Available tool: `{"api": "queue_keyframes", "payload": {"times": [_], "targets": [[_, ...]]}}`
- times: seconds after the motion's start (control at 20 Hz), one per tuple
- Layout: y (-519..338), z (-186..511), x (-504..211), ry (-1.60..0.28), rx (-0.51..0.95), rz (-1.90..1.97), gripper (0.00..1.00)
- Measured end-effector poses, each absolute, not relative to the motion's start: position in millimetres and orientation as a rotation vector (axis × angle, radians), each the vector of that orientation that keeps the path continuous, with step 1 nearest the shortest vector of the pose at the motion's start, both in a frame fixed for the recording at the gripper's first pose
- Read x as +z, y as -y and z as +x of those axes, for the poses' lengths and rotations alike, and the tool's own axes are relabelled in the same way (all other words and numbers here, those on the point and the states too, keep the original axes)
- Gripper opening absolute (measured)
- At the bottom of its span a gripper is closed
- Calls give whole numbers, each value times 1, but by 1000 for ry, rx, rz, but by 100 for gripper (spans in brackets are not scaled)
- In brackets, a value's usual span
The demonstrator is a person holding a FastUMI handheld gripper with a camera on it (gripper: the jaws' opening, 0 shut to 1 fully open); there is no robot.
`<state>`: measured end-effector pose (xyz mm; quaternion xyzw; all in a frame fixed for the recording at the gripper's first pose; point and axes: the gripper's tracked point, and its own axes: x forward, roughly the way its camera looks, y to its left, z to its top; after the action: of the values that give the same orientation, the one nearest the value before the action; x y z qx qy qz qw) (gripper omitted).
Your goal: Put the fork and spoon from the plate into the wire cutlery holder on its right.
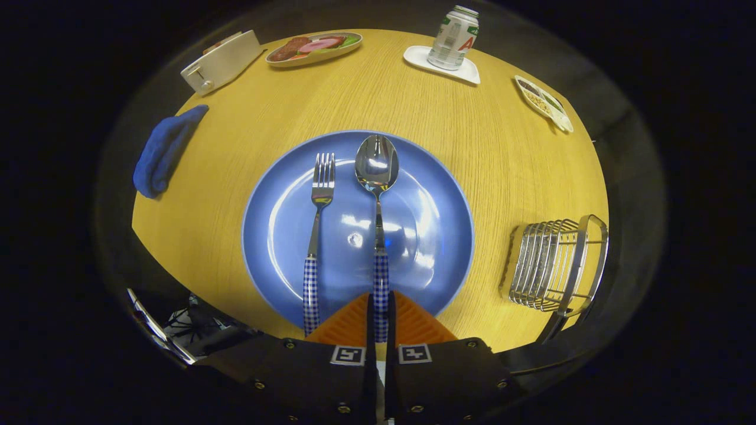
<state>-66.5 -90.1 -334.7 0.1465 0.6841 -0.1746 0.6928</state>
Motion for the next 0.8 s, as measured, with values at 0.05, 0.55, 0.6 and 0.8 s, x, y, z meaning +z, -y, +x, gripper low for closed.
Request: {"api": "queue_keyframes", "payload": {"times": [0.05, 0.55, 0.6, 0.8], "targets": [[92, -67, -330, -1523, -392, 351, 6], [119, -111, -242, -1596, -289, 302, 6], [129, -121, -230, -1618, -289, 283, 6], [164, -167, -193, -1742, -294, 239, 6]]}}
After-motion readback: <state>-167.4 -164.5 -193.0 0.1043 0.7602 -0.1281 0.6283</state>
